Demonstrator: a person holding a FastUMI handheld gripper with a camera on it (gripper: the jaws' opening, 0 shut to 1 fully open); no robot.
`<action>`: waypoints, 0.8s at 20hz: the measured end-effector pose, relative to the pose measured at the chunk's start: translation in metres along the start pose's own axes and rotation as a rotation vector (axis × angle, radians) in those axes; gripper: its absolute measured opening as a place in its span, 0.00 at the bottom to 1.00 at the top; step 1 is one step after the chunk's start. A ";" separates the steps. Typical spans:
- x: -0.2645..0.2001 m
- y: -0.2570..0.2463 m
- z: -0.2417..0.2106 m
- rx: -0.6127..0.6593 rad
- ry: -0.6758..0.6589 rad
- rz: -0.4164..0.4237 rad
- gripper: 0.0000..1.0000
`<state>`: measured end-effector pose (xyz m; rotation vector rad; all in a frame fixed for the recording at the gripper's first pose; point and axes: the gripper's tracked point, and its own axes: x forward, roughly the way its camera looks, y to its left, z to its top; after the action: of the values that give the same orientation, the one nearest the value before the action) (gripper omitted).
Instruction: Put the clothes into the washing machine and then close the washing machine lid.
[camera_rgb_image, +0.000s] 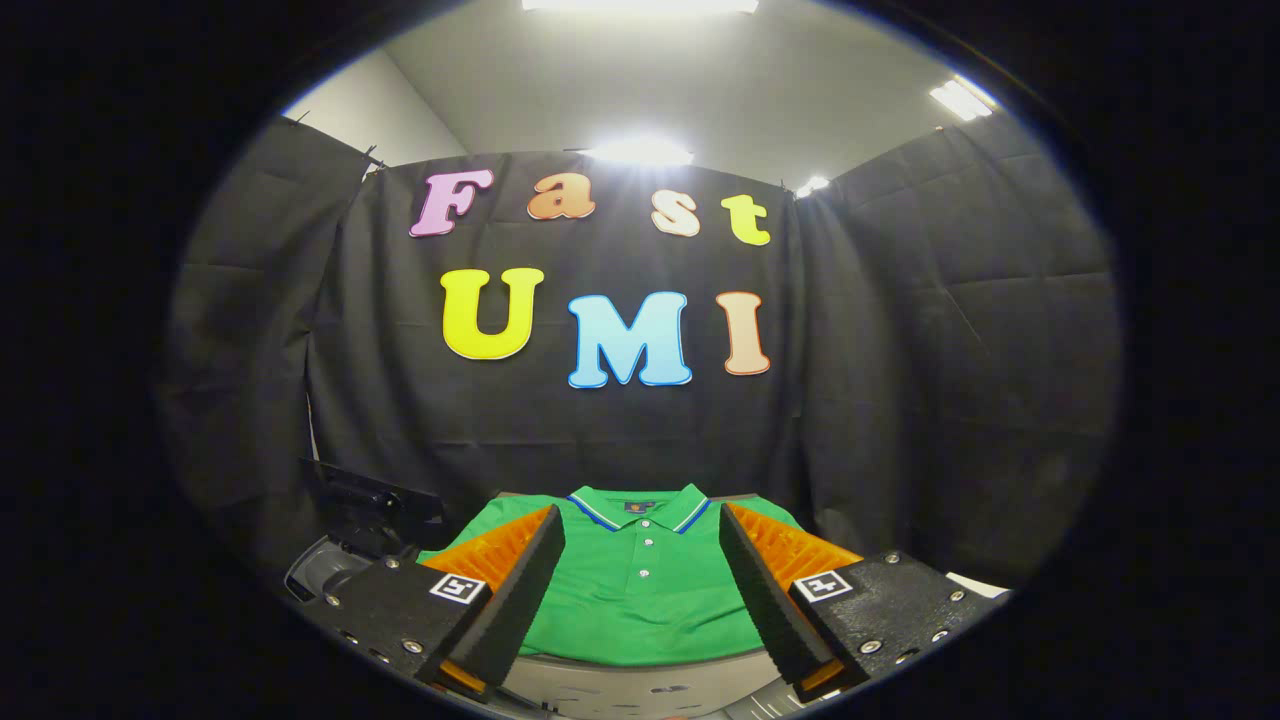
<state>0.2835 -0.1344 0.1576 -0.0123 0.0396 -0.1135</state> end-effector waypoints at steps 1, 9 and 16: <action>0.008 0.000 -0.001 0.005 0.012 0.005 0.96; 0.066 0.006 -0.026 -0.054 0.144 0.052 0.96; 0.106 0.005 -0.065 -0.090 0.299 0.078 0.96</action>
<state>0.3863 -0.1425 0.0883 -0.0839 0.3434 -0.0347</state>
